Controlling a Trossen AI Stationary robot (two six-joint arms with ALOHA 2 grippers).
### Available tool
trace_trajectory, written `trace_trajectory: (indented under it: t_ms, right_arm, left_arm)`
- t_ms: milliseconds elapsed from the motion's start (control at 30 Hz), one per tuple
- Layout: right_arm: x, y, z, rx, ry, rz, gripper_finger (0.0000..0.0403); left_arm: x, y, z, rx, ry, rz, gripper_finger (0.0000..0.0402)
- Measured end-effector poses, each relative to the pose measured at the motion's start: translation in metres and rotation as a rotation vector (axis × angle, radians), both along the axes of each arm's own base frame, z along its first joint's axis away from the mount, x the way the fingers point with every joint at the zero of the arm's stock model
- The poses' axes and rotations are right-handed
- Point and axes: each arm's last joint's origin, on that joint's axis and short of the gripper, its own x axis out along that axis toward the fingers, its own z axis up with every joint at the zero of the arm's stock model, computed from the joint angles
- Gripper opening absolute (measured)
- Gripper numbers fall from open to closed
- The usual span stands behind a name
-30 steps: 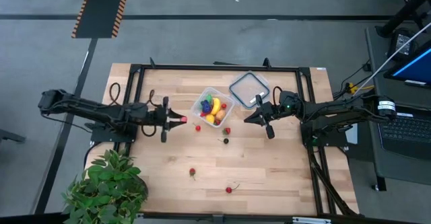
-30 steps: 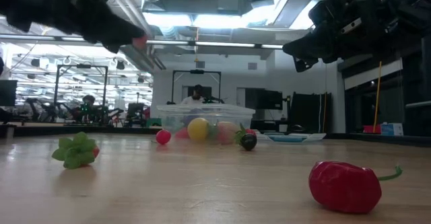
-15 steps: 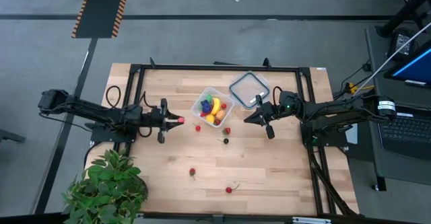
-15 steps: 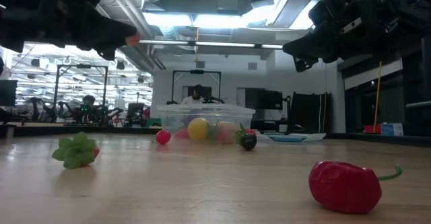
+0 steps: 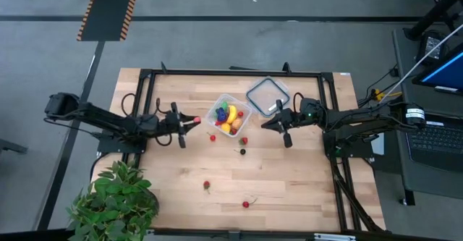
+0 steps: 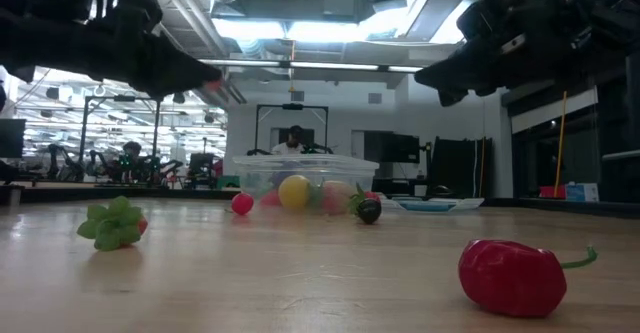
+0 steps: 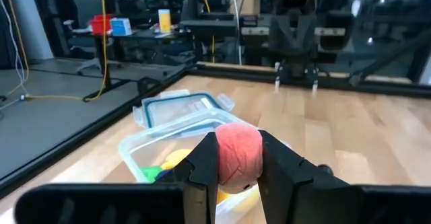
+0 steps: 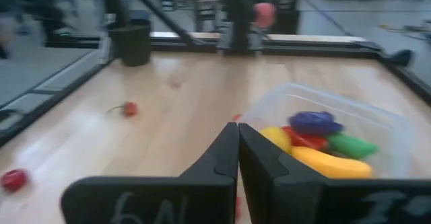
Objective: Pick and placing Produce into tupperware
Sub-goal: Put the pink peach into the transparent container
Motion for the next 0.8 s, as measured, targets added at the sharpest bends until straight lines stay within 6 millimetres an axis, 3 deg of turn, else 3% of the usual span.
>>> trace_trajectory:
  t_ms: [133, 533, 800]
  right_arm:
    - [0.000, -0.002, 0.000, -0.006, 0.005, -0.080, 0.0014]
    - [0.000, -0.003, 0.000, -0.007, 0.004, -0.087, 0.0014]
    - [0.000, -0.003, 0.000, -0.012, 0.004, -0.086, 0.0014]
  left_arm:
    - [0.016, -0.004, 0.004, 0.036, 0.055, -0.007, 0.0069]
    - [0.068, 0.003, 0.004, 0.087, 0.307, 0.028, 0.0069]
    - [0.088, 0.015, 0.025, 0.075, 0.533, 0.019, 0.0069]
